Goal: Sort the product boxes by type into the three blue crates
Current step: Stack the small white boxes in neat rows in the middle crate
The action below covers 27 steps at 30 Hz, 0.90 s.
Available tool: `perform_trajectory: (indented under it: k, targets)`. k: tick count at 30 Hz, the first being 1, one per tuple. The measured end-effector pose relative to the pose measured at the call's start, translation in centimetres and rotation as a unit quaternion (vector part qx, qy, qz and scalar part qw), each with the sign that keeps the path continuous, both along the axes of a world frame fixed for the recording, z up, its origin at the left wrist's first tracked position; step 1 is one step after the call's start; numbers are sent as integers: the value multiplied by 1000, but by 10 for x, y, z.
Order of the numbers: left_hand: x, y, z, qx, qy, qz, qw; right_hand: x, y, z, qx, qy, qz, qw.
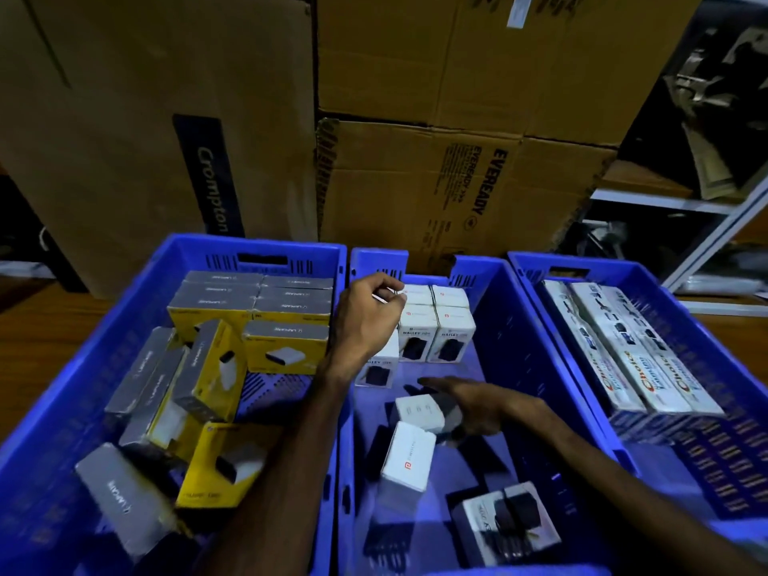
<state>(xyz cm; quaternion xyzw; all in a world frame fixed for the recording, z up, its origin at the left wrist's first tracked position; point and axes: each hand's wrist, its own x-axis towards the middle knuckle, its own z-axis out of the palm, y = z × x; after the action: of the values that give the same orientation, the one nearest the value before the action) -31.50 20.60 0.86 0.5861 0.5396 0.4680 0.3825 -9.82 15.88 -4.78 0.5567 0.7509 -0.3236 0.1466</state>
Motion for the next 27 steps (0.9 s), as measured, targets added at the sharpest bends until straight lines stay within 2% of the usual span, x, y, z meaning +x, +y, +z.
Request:
perform_trajectory:
  k: [1, 4, 6, 8, 11, 14, 18, 23, 25, 27]
  targets:
    - [1, 0, -1, 0, 0, -3, 1000, 0, -2, -4, 46, -35, 40, 998]
    - [2, -2, -2, 10, 17, -8, 1000, 2, -1, 1, 127, -33, 75, 988]
    - [3, -2, -3, 12, 25, -15, 999, 15, 1, 14, 121, 13, 9, 993]
    - [6, -1, -3, 3, 10, -28, 1000, 33, -1, 38, 95, 124, -98, 983]
    - [15, -3, 0, -29, -7, -73, 997, 49, -8, 73, 80, 304, -198, 929]
    - [21, -13, 5, -93, -18, -193, 977, 53, -11, 97, 90, 385, -231, 889]
    - [28, -24, 12, -170, -125, -294, 932, 55, -7, 120, 110, 447, -246, 853]
    - [29, -28, 14, -169, -57, -338, 924, 48, 3, 124, 169, 459, -269, 830]
    - [33, -29, 13, -176, -79, -324, 926, 46, 3, 119, 204, 483, -297, 798]
    - [36, -29, 12, -190, -149, -294, 925, 47, 1, 111, 229, 516, -341, 752]
